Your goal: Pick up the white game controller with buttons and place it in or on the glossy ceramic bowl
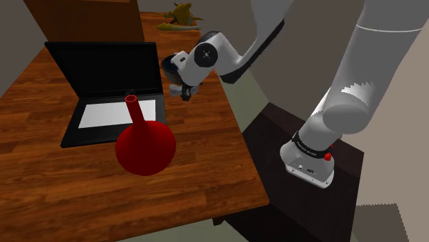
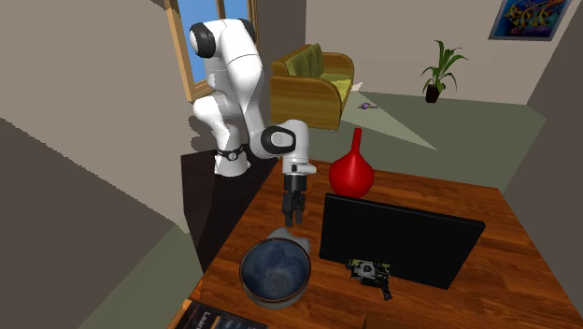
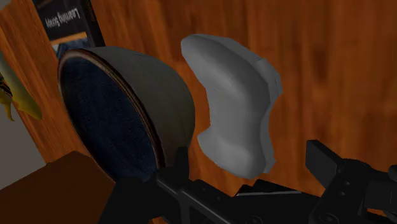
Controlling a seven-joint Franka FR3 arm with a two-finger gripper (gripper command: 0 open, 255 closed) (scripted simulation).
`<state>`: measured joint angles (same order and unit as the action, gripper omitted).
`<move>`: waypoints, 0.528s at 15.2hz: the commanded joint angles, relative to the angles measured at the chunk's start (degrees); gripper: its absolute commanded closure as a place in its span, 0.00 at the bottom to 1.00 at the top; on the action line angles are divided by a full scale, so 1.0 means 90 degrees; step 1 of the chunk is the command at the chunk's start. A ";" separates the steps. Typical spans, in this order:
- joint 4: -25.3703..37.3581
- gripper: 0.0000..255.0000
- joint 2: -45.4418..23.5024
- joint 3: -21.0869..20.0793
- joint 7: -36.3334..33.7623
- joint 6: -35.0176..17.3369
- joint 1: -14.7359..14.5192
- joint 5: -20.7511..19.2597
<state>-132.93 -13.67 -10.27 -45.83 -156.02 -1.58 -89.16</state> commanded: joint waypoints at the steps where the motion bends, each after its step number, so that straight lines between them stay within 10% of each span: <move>1: 0.0156 0.00 -0.0244 0.0047 -0.0401 0.0081 -0.0086 -0.0761; 8: 0.0676 0.00 -0.0899 0.0153 -0.0710 0.0053 -0.0027 -0.1241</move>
<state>-127.41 -21.03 -9.02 -51.79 -155.50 -1.90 -99.68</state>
